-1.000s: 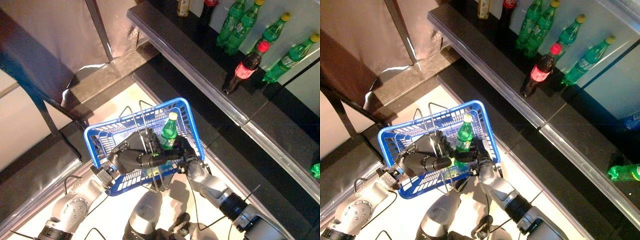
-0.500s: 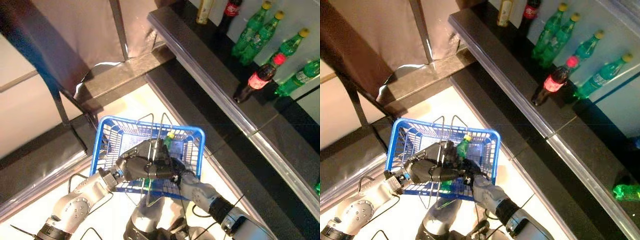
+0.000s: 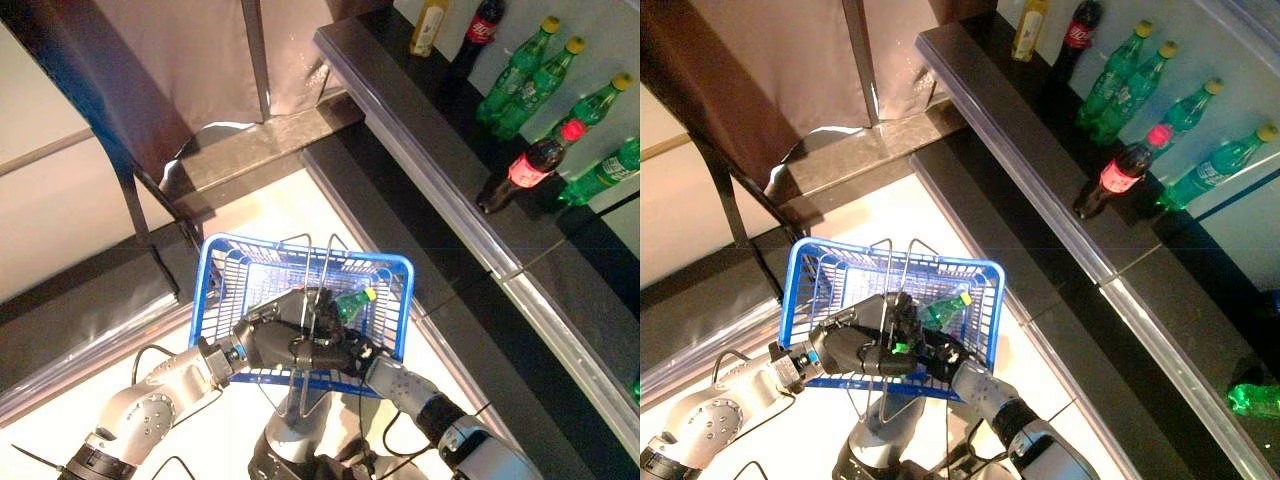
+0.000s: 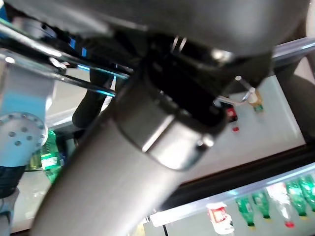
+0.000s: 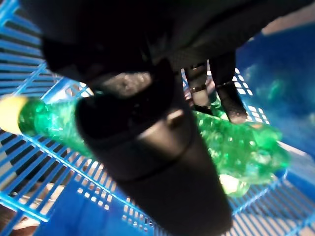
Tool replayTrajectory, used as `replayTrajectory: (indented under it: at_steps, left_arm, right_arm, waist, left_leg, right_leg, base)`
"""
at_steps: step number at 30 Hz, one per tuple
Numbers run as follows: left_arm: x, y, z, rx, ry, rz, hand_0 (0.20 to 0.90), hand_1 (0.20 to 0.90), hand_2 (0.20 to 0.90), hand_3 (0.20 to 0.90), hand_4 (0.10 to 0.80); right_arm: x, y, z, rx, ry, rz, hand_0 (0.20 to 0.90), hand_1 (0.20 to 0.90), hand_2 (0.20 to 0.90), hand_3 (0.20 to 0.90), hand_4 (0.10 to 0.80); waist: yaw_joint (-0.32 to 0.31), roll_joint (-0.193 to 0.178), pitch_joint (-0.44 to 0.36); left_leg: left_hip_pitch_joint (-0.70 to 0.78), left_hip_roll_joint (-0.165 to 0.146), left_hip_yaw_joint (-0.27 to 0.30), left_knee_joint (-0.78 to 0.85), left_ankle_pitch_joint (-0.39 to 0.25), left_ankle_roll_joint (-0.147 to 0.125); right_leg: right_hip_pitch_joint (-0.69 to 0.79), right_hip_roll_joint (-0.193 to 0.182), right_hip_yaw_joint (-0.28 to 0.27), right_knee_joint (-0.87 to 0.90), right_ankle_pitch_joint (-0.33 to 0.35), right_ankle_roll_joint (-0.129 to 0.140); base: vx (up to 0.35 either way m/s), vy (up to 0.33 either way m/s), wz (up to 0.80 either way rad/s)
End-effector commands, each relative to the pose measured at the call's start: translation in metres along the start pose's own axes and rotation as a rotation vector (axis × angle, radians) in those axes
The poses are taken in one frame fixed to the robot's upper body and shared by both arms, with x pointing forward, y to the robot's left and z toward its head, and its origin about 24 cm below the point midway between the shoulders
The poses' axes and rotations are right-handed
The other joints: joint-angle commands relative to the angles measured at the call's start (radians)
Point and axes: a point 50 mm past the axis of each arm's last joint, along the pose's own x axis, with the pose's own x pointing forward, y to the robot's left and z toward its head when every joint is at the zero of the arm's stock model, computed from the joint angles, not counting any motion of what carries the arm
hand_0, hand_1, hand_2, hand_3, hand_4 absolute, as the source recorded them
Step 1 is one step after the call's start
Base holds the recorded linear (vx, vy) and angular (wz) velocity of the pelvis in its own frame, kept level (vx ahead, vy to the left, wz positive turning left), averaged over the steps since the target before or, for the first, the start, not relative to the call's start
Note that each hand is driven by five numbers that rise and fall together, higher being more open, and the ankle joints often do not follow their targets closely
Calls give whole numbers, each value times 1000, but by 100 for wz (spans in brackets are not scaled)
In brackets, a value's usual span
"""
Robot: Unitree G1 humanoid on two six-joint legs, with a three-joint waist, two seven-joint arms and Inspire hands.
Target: Pick up the drink and place into the basket.
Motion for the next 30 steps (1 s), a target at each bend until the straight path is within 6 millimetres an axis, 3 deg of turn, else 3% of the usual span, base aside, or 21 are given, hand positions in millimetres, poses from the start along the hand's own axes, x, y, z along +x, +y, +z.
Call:
replayTrajectory:
  at_steps: [1, 8, 18, 22, 30]
  left_arm:
    - [17, -112, 72, 121, -536, -765, 300, 300, 300, 200, 100]
    - [3, -102, 83, 170, -617, -656, 300, 300, 300, 200, 100]
    - [-24, -81, 95, 233, -740, -425, 300, 300, 300, 200, 100]
    - [-34, -60, 97, 228, -791, -164, 300, 300, 300, 200, 100]
    - [-55, -29, 85, 214, -819, 125, 300, 300, 300, 200, 100]
  right_arm:
    - [1, 33, -24, 104, 2, 111, 900, 900, 900, 900, 800]
    - [-21, 36, -15, 25, -139, 159, 900, 900, 900, 900, 800]
    - [-72, 15, 13, -72, -345, 245, 900, 900, 900, 900, 800]
    - [-103, 21, 29, -196, -433, 344, 900, 900, 900, 900, 800]
    - [-141, 30, 57, -356, -538, 480, 900, 900, 900, 900, 800]
  waist:
    - [-25, 24, -305]
    - [-46, 2, -293]
    - [-105, -28, -294]
    - [-143, -46, -298]
    - [-179, -53, -306]
  left_leg:
    - [-60, 7, -37, 67, -29, -33]
    - [-61, 18, -22, 60, -26, -34]
    - [-62, 42, 13, 41, 2, -27]
    - [-41, 59, 45, 32, -3, -29]
    - [-9, 77, 85, 18, -7, -34]
  right_leg:
    - [10, 23, -28, -33, 141, -20]
    - [7, 27, -22, -34, 146, -10]
    - [0, 39, -16, -50, 173, -4]
    - [10, 49, 8, -62, 175, 3]
    - [21, 52, 34, -78, 178, 7]
  base:
    - [34, -24, 0]
    - [5, -34, -1]
    - [-12, -20, -7]
    - [25, -41, -9]
    - [13, 3, -10]
